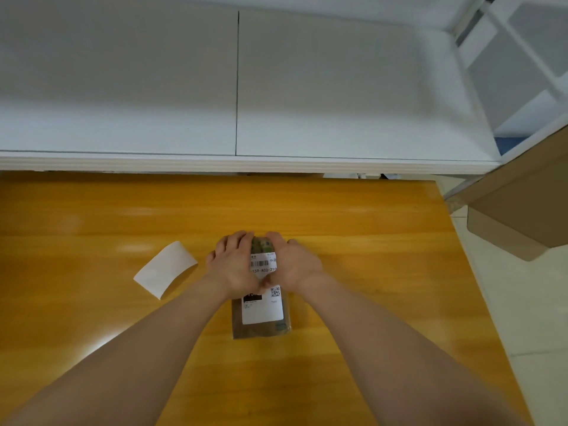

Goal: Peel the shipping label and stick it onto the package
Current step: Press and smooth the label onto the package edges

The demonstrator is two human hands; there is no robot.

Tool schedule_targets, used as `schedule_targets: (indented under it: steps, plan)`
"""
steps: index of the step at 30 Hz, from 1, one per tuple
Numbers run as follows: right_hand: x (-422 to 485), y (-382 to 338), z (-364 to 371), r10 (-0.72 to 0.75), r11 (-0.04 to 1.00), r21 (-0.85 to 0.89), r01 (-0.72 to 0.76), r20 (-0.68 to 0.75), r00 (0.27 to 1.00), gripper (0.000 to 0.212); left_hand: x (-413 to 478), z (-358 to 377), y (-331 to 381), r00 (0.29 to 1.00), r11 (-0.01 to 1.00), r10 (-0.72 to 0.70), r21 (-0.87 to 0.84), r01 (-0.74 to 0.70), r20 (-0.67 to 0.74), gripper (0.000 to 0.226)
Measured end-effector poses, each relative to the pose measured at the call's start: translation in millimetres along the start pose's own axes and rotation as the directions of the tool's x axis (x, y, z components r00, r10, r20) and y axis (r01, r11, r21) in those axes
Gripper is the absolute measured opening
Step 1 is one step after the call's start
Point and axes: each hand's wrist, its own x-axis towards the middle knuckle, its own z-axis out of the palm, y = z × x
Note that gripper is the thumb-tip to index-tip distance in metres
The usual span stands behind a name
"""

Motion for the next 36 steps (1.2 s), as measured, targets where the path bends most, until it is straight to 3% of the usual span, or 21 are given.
schedule_targets:
  steps: [15, 25, 36]
  plan:
    - [11, 2, 9, 0.063, 0.986, 0.158, -0.061, -0.012, 0.998, 0.081, 8, 2, 7, 0.995, 0.990, -0.069, -0.129, 0.058, -0.078, 0.100]
    - [21, 4, 13, 0.076, 0.987, 0.146, -0.064, -0.081, 0.994, 0.054, 11, 2, 11, 0.985, 0.966, -0.136, -0.233, 0.109, -0.105, 0.073]
    - [22, 4, 18, 0.068, 0.986, 0.160, -0.048, -0.127, 0.990, 0.050, 12, 3, 11, 0.976, 0.952, -0.158, -0.285, 0.110, -0.147, 0.059]
